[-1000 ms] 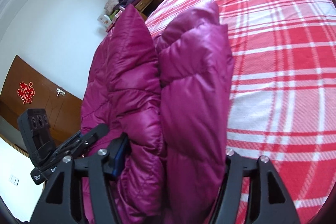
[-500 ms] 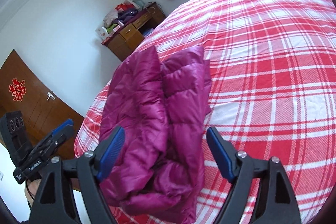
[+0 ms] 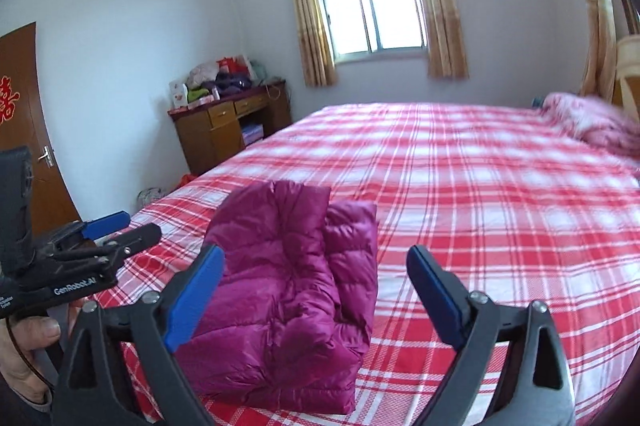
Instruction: Fold large clothes
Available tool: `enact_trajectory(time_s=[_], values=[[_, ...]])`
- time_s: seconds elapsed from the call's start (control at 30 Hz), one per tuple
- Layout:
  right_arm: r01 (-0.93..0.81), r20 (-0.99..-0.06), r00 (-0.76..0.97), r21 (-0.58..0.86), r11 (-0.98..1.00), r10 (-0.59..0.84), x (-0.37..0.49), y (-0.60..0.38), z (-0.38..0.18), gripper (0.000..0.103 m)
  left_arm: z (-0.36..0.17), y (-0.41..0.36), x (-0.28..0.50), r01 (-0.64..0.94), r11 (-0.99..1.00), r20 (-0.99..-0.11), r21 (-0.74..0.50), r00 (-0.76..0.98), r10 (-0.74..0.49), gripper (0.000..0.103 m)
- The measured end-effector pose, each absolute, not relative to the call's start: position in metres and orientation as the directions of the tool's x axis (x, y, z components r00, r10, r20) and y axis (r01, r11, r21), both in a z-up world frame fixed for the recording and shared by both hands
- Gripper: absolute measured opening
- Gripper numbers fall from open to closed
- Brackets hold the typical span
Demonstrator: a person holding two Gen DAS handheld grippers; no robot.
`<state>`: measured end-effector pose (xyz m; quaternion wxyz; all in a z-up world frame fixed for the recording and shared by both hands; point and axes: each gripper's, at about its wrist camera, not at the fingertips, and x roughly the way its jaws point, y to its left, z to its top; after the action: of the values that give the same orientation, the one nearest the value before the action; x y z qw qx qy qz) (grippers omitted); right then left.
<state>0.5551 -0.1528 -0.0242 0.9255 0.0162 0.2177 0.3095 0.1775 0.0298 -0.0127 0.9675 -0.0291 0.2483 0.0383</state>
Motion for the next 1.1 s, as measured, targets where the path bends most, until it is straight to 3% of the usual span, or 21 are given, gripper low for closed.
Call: enact_trajectory(time_s=[1.1], values=[[-0.578,-0.360,0.722,0.155,0.801,0.591,0.536,-0.145,-0.016,0.099,0.002,0.028,0.164,-0.076,0.995,-0.445,-0.056,0.894,0.043,0.081]])
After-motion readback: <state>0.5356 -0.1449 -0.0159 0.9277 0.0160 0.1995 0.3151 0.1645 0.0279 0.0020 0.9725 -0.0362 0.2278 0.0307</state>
